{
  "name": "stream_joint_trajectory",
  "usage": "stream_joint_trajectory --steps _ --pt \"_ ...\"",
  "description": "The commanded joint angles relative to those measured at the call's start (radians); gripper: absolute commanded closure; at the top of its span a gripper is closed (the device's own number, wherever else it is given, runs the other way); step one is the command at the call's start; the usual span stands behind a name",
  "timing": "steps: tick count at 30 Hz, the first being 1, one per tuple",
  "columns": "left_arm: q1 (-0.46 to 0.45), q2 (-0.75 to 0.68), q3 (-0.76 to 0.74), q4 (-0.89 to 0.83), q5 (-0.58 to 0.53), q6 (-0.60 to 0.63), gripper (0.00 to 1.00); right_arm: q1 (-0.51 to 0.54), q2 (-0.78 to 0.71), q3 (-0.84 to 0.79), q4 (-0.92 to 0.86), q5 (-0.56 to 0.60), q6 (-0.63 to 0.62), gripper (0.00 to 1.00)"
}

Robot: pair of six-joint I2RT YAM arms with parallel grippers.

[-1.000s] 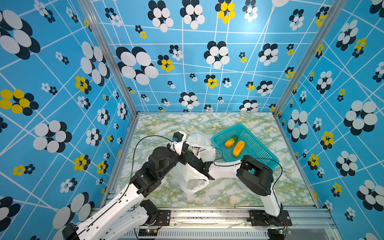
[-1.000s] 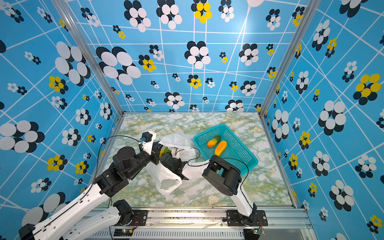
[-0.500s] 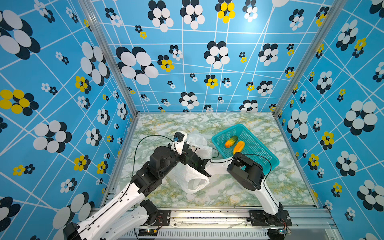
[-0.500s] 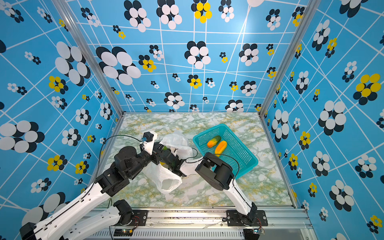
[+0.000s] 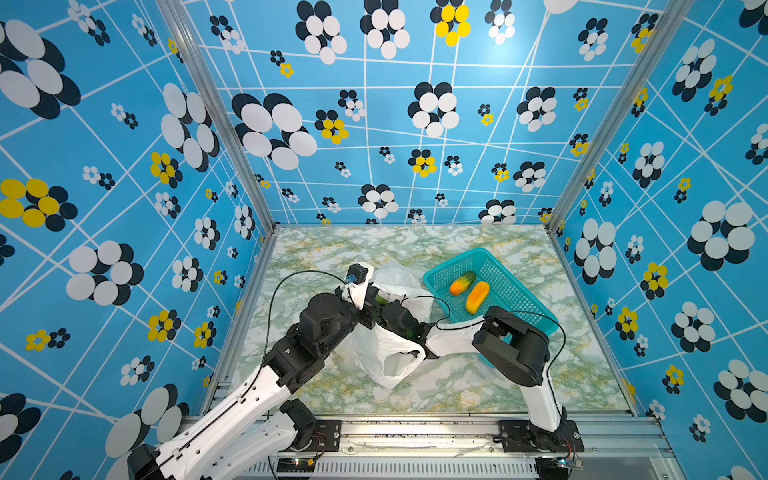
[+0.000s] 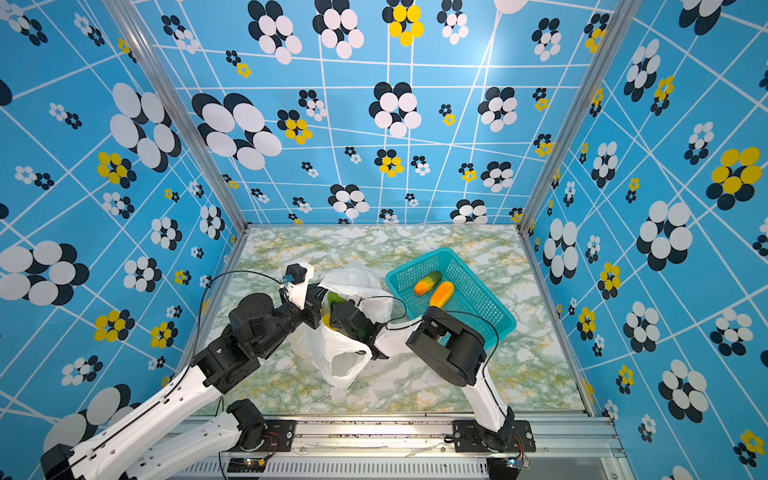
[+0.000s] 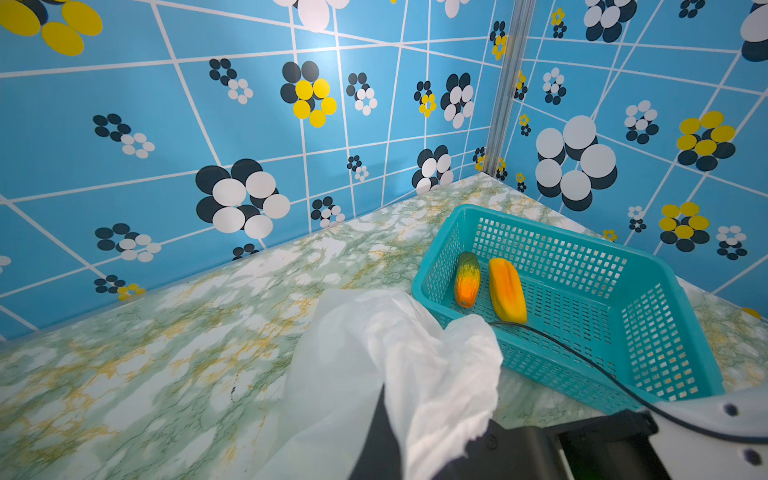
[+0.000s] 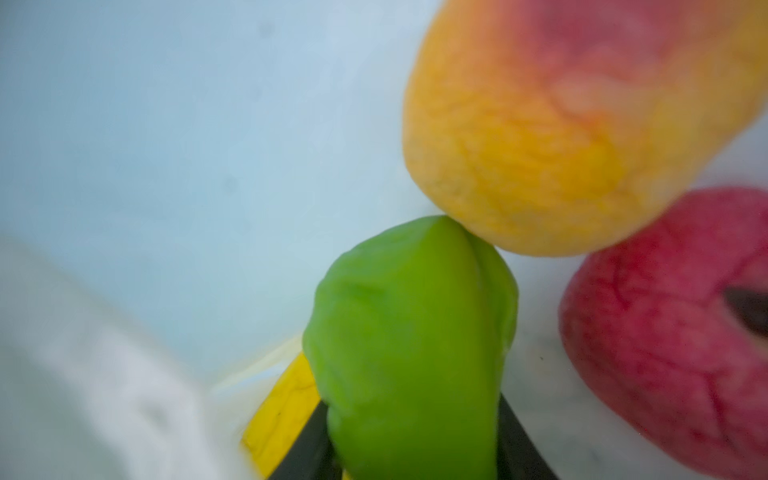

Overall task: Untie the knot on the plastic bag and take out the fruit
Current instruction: 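Grasp the green lime with the right gripper and lift it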

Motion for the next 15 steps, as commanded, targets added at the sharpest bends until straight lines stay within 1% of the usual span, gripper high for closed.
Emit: stream_joint_trajectory --steps 1,5,8,12,15 --pt "-0.006 0.010 -0.013 0.035 -0.026 0.006 1.00 0.021 -0.108 -0.041 0.084 0.044 -0.142 0.82" --pt "-0.005 0.010 -0.012 0.033 -0.035 0.005 1.00 0.074 -0.196 -0.085 0.094 0.133 -0.276 0.86" --pt "-0.005 0.006 -0.014 0.039 -0.039 0.005 1.00 0.102 -0.260 -0.141 0.139 0.165 -0.339 0.87" --pt "-0.004 0.010 -0.015 0.039 -0.046 0.006 1.00 0.124 -0.338 -0.216 0.195 0.167 -0.410 0.88" --pt "-0.002 0.010 -0.009 0.033 -0.064 0.003 1.00 0.138 -0.381 -0.284 0.296 0.099 -0.494 0.88"
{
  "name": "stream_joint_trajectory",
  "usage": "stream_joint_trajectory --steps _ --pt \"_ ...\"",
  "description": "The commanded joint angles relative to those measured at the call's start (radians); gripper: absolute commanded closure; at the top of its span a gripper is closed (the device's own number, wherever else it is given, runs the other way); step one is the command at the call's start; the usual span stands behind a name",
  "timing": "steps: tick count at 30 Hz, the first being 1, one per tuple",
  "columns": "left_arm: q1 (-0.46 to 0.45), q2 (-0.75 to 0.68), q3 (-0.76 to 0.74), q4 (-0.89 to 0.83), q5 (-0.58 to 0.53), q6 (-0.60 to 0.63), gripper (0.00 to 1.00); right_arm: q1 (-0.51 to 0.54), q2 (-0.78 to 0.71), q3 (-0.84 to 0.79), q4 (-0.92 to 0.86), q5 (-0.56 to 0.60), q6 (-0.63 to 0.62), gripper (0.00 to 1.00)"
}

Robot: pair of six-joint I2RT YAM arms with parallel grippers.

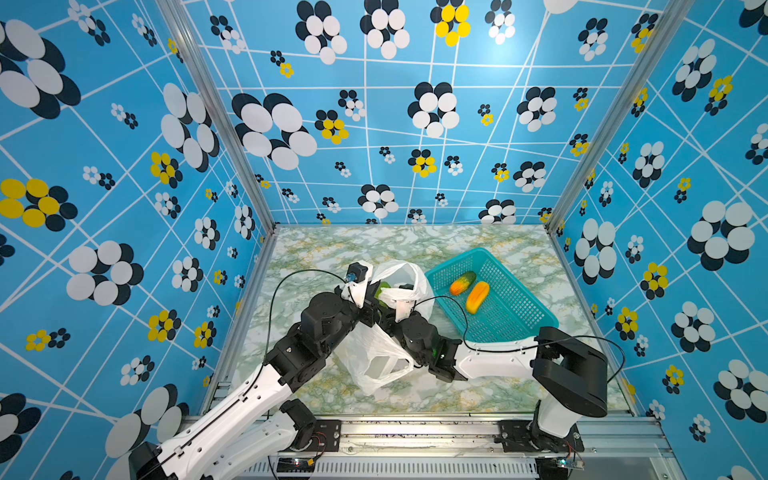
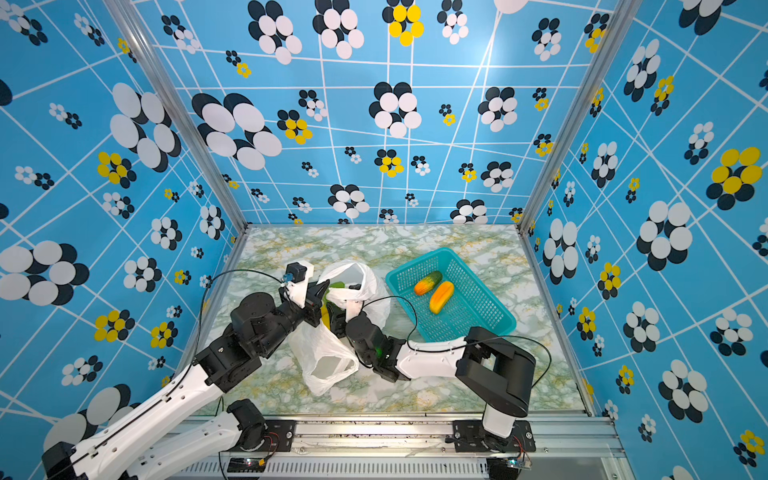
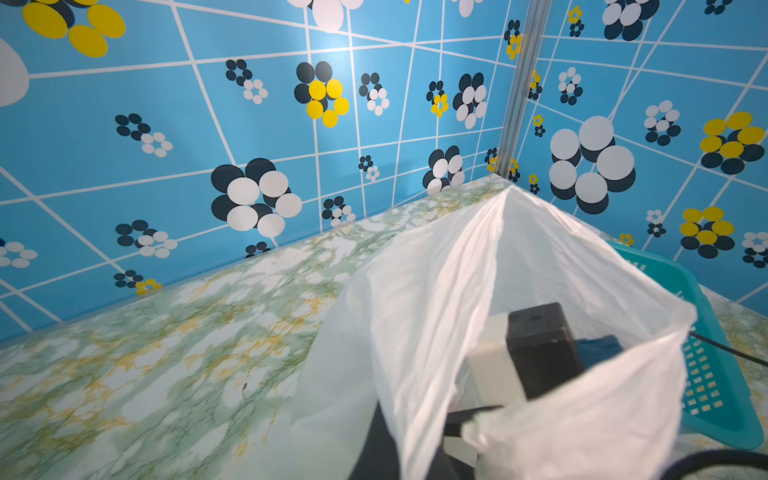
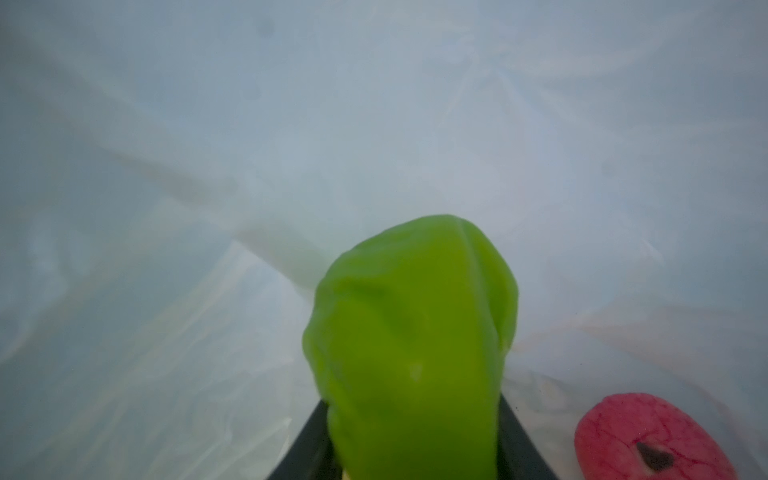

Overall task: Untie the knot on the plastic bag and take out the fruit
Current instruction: 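Grasp the green lime with the right gripper and lift it, then pull the lime out of the bag opening with the right gripper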

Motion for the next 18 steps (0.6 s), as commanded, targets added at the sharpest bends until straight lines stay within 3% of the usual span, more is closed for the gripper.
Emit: stream_joint_trajectory --steps 1,5,10,18 --pt "-0.003 -0.002 -0.008 0.024 -0.032 -0.001 1.00 0.015 -0.054 -0.071 0.156 -0.054 -0.148 0.88" --pt "0.001 0.004 -0.002 0.023 -0.043 -0.007 1.00 0.041 -0.120 -0.180 0.252 -0.134 -0.257 0.87" --pt "0.005 0.022 0.005 0.015 -0.069 -0.014 1.00 0.043 -0.248 -0.287 0.244 -0.207 -0.323 0.88" --pt "0.021 0.021 0.023 -0.008 -0.109 -0.042 1.00 0.065 -0.551 -0.373 0.025 -0.290 -0.386 0.91"
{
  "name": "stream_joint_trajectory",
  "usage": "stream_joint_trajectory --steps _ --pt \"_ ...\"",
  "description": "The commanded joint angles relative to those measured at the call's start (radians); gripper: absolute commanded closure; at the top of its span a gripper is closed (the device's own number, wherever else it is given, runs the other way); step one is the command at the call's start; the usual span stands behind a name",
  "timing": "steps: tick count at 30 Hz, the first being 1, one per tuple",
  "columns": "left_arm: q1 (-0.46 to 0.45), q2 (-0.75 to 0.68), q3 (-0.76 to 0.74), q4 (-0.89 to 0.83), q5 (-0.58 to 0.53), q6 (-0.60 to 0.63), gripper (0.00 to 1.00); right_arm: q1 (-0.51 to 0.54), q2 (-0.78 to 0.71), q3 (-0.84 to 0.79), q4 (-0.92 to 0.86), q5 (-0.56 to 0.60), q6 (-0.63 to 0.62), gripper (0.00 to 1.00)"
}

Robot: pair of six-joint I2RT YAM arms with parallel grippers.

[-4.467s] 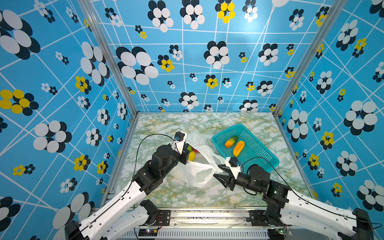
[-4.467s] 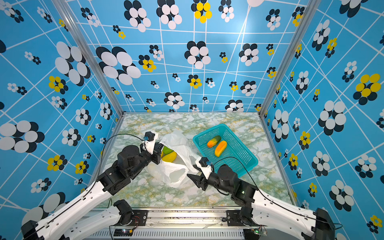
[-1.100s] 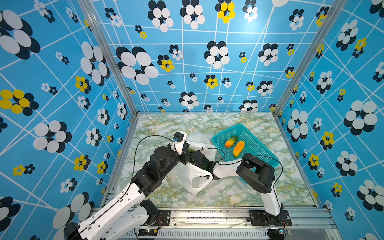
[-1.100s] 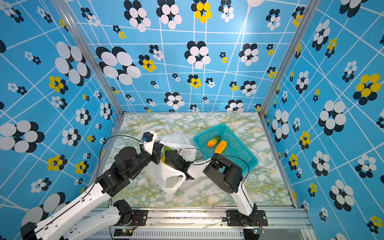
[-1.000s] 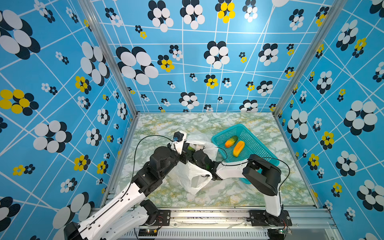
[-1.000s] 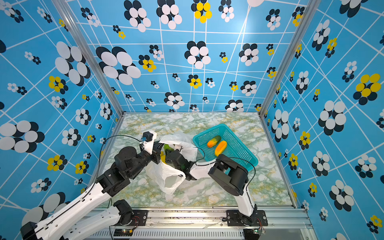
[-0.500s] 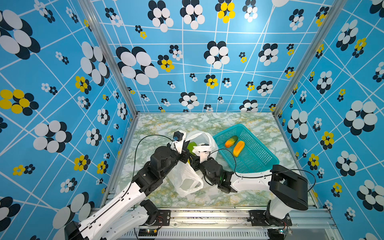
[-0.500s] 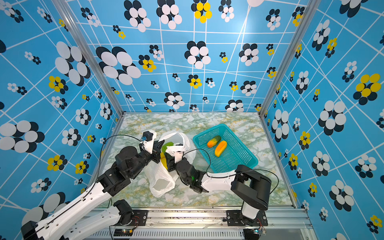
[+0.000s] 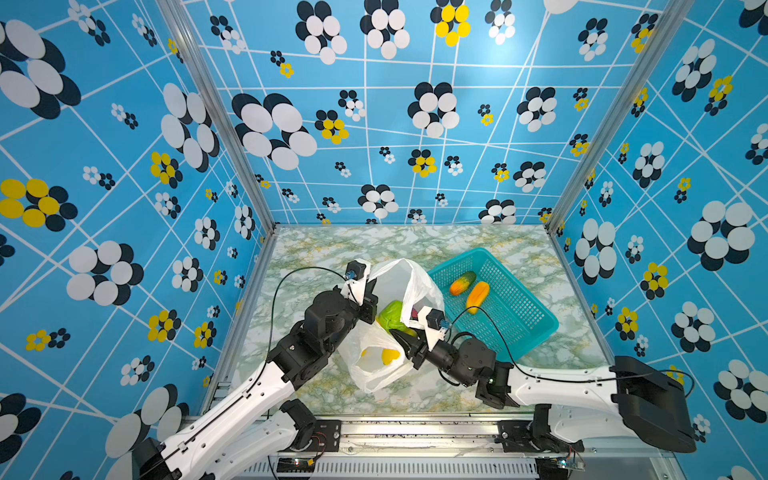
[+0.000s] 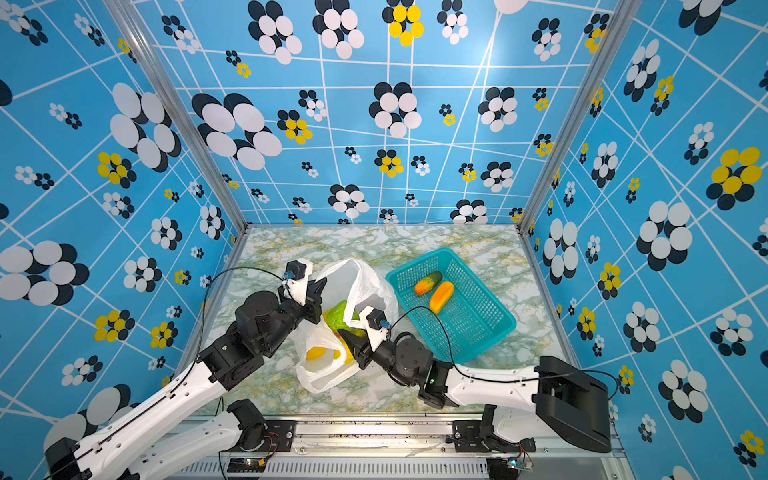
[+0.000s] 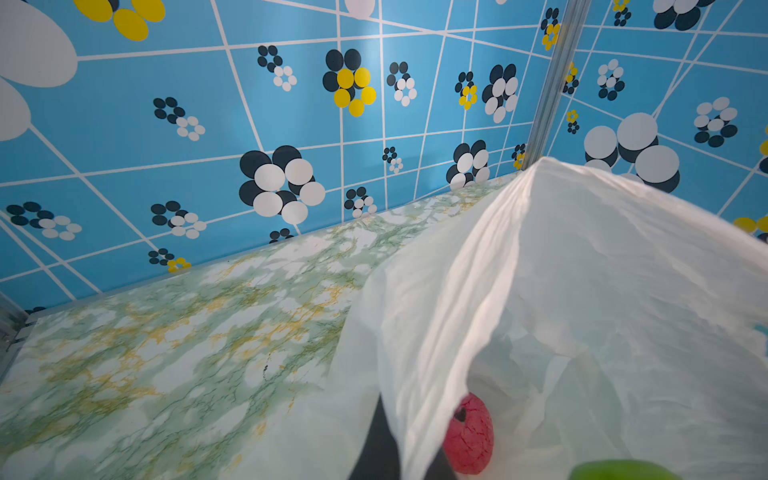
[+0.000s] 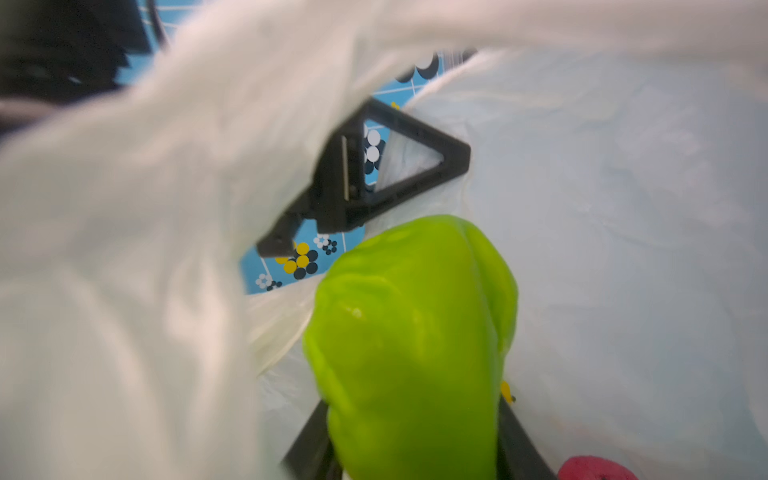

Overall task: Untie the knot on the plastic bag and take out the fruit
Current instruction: 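Pull the lime out of the bag opening with the right gripper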

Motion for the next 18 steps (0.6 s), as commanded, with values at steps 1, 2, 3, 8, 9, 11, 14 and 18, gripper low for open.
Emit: stream_joint_trajectory --steps 1,2,3,8,9,11,14,18 --pt "0.017 -0.002 0.020 -0.006 -0.035 -0.023 1.00 0.004 -0.124 -0.053 -0.099 -0.032 -0.051 0.91" --pt "0.022 -0.001 0.017 -0.003 -0.036 -0.026 1.00 0.004 -0.175 -0.069 -0.123 -0.027 -0.057 0.91" --pt "0.026 -0.002 0.016 -0.003 -0.037 -0.030 1.00 0.004 -0.216 -0.085 -0.140 -0.022 -0.064 0.91" --pt "0.037 -0.016 0.019 -0.008 -0.005 -0.054 1.00 0.004 -0.462 -0.180 -0.198 0.027 -0.044 0.90" --pt "0.039 -0.018 0.018 -0.006 0.010 -0.057 1.00 0.004 -0.495 -0.188 -0.223 0.030 -0.036 0.90" --pt "0.039 -0.018 0.015 0.003 0.051 -0.058 1.00 0.004 -0.515 -0.198 -0.236 0.028 -0.029 0.90" --pt "0.039 -0.017 0.009 0.015 0.109 -0.055 1.00 0.005 -0.444 -0.170 -0.237 0.019 -0.023 0.91" --pt "0.037 -0.031 0.005 0.022 0.147 -0.060 1.00 0.004 -0.241 -0.043 -0.263 0.064 -0.005 0.90"
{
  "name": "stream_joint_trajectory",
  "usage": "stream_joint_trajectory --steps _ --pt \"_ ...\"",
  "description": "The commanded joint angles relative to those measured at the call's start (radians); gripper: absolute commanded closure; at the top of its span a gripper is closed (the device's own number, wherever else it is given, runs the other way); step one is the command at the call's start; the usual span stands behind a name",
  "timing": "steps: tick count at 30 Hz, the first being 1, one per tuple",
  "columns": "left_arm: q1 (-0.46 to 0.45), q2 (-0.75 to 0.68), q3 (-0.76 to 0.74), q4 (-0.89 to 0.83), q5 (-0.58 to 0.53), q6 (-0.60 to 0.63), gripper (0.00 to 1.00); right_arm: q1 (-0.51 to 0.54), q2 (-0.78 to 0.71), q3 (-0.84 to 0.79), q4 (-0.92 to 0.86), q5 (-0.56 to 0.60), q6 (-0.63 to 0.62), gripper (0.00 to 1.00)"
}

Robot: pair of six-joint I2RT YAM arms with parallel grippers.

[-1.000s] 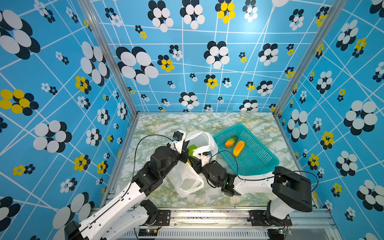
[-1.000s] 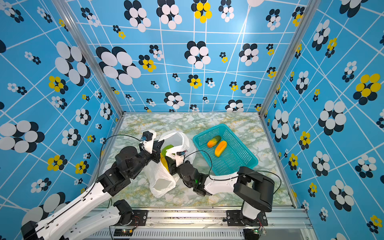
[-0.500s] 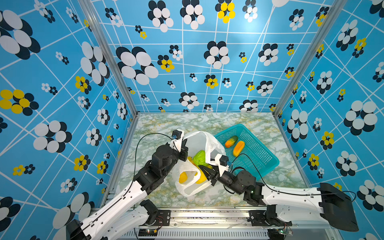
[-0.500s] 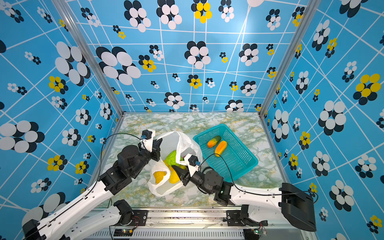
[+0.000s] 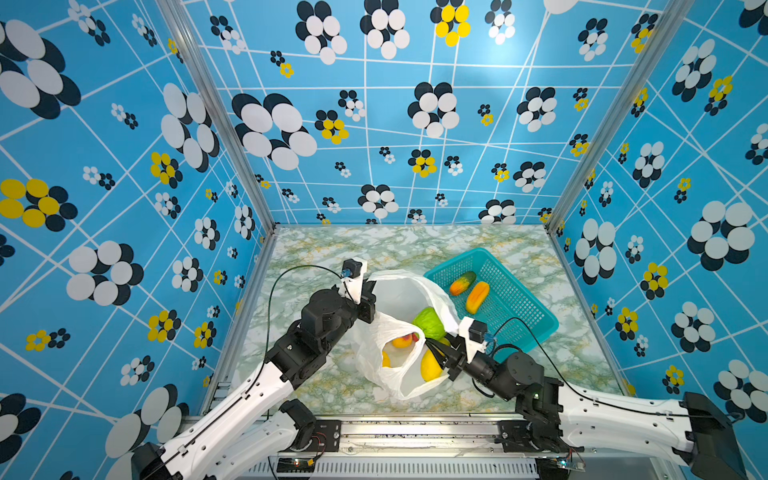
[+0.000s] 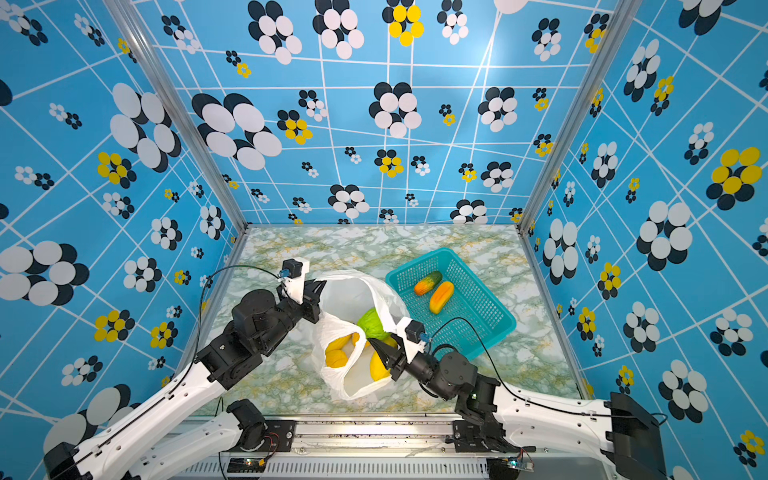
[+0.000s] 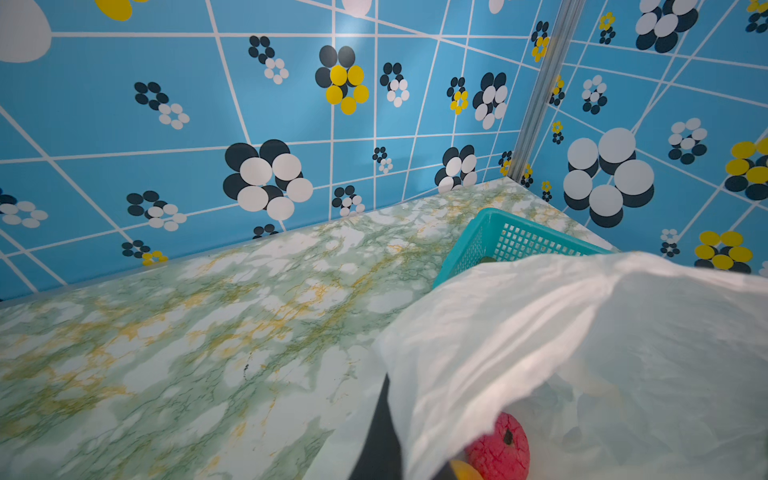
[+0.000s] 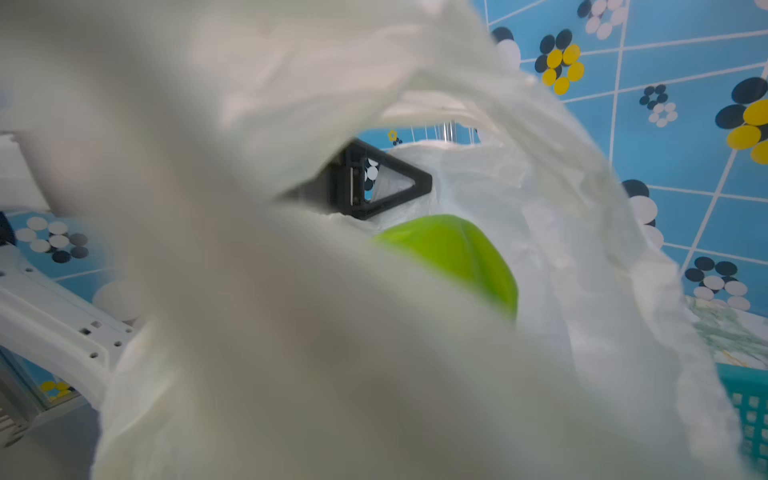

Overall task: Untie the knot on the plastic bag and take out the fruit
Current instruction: 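Pull the lime out of the bag opening with the right gripper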

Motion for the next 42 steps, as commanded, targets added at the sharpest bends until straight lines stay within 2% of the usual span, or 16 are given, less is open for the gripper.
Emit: stream_joint_trajectory --steps 1,3,8,11,14,18,20,22,23,26,28,32,35,38,40,42 --pt "0.005 -0.028 0.003 0.027 0.066 -0.012 1.00 0.003 0.158 0.136 -0.056 0.076 0.027 0.88" --pt "0.005 -0.035 0.003 0.027 0.081 -0.010 1.00 0.003 0.298 0.237 -0.126 0.177 0.048 0.87" --pt "0.004 -0.035 -0.005 0.027 0.068 -0.001 1.00 0.003 0.597 0.414 -0.216 0.280 0.085 0.80" --pt "0.004 -0.036 -0.002 0.023 0.064 0.000 1.00 0.003 0.701 0.466 -0.233 0.320 0.118 0.75" --pt "0.004 -0.036 -0.003 0.025 0.061 0.001 1.00 0.002 0.722 0.467 -0.218 0.330 0.129 0.74" --pt "0.004 -0.030 -0.003 0.022 0.053 0.002 1.00 0.002 0.636 0.428 -0.163 0.262 0.083 0.70" --pt "0.004 -0.032 -0.002 0.017 0.053 0.001 1.00 0.001 0.564 0.379 -0.099 0.209 0.064 0.62" --pt "0.004 -0.037 -0.003 0.021 0.054 -0.001 1.00 -0.002 0.509 0.336 -0.048 0.214 0.070 0.58" --pt "0.004 -0.038 -0.003 0.023 0.054 -0.001 1.00 -0.009 0.498 0.333 -0.053 0.223 0.079 0.59" --pt "0.004 -0.033 0.000 0.020 0.053 0.000 1.00 -0.020 0.484 0.355 -0.159 0.274 0.113 0.73" --pt "0.004 -0.032 -0.005 0.024 0.045 0.002 1.00 -0.020 0.442 0.305 -0.121 0.257 0.105 0.72" --pt "0.006 -0.018 0.012 0.007 0.003 -0.009 1.00 -0.020 0.283 0.201 -0.073 0.033 0.034 0.72" --pt "0.007 0.002 0.024 0.000 -0.008 -0.010 1.00 -0.014 0.143 0.185 -0.194 -0.135 -0.015 0.75" --pt "0.007 0.015 0.026 0.000 -0.015 -0.013 1.00 -0.006 -0.009 0.162 -0.289 -0.251 -0.050 0.76" --pt "0.008 0.018 0.030 -0.004 -0.033 -0.017 1.00 -0.006 -0.124 0.132 -0.320 -0.270 -0.056 0.76" --pt "0.011 0.019 0.035 -0.009 -0.040 -0.021 1.00 -0.006 -0.256 0.101 -0.345 -0.235 -0.060 0.75"
